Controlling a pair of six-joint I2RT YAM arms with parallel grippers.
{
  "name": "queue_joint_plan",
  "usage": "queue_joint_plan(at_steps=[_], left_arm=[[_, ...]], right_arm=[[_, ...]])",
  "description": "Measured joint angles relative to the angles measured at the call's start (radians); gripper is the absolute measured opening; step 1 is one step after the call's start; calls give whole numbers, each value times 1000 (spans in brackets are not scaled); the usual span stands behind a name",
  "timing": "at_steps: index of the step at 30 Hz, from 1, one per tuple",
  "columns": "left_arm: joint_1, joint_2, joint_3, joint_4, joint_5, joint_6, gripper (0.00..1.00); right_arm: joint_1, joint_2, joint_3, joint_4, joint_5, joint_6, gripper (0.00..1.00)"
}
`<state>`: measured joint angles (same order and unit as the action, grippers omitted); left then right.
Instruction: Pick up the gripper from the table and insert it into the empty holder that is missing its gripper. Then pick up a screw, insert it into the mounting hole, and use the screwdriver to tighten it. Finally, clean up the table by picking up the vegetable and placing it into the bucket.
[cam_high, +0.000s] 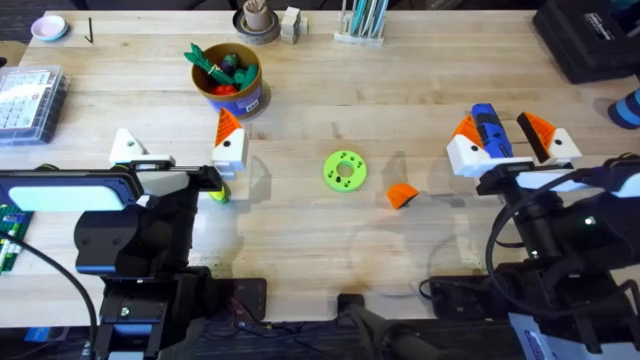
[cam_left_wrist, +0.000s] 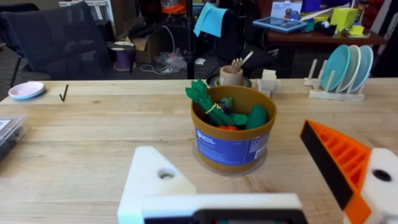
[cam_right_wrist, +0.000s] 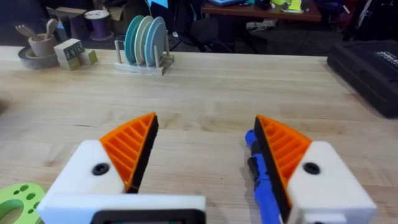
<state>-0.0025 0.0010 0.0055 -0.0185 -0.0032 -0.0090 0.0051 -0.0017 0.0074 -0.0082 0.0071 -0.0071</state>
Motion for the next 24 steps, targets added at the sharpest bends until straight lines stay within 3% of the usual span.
queue_joint_plan(at_steps=[19,24], left_arm=[[0,0,1,10,2,-2,993],[0,0,54,-111,-1,-9,993]], right_arm=[[0,0,0,1,0,0,994],[0,2,51,-114,-1,0,995]])
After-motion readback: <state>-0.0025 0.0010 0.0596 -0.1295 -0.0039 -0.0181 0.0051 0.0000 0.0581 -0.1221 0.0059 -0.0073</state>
